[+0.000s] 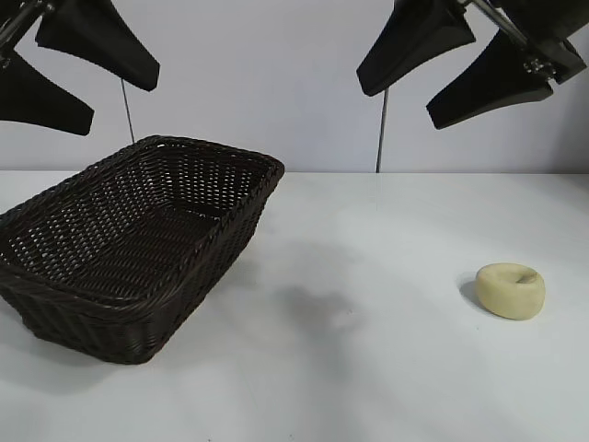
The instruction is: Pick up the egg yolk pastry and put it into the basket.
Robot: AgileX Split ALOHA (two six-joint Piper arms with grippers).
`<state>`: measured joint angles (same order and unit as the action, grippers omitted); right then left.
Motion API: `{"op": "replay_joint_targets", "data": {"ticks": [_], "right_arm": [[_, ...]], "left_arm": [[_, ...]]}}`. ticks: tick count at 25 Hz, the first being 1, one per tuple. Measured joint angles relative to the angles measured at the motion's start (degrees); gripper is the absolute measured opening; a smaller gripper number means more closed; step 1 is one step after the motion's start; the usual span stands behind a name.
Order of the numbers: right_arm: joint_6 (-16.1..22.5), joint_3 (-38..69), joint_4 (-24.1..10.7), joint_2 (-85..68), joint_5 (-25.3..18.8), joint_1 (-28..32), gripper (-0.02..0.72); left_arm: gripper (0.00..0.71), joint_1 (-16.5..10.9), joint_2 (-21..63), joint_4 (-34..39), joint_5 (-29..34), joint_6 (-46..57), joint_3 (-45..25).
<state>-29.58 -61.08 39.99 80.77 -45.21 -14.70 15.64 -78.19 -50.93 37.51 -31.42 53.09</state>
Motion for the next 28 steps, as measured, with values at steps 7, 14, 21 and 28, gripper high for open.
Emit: {"op": "replay_joint_targets", "data": {"ticks": [7, 14, 21, 28], "right_arm": [[0.0, 0.0, 0.0, 0.0, 0.0, 0.0, 0.568], [0.0, 0.0, 0.0, 0.0, 0.1, 0.0, 0.568], [0.0, 0.0, 0.0, 0.0, 0.1, 0.0, 0.568], [1.3, 0.0, 0.0, 0.0, 0.1, 0.0, 0.568]], "left_arm": [[0.541, 0.0, 0.0, 0.0, 0.0, 0.0, 0.0], [0.541, 0.0, 0.0, 0.0, 0.0, 0.0, 0.0], [0.541, 0.0, 0.0, 0.0, 0.0, 0.0, 0.0], [0.541, 0.0, 0.0, 0.0, -0.5, 0.0, 0.0]]}}
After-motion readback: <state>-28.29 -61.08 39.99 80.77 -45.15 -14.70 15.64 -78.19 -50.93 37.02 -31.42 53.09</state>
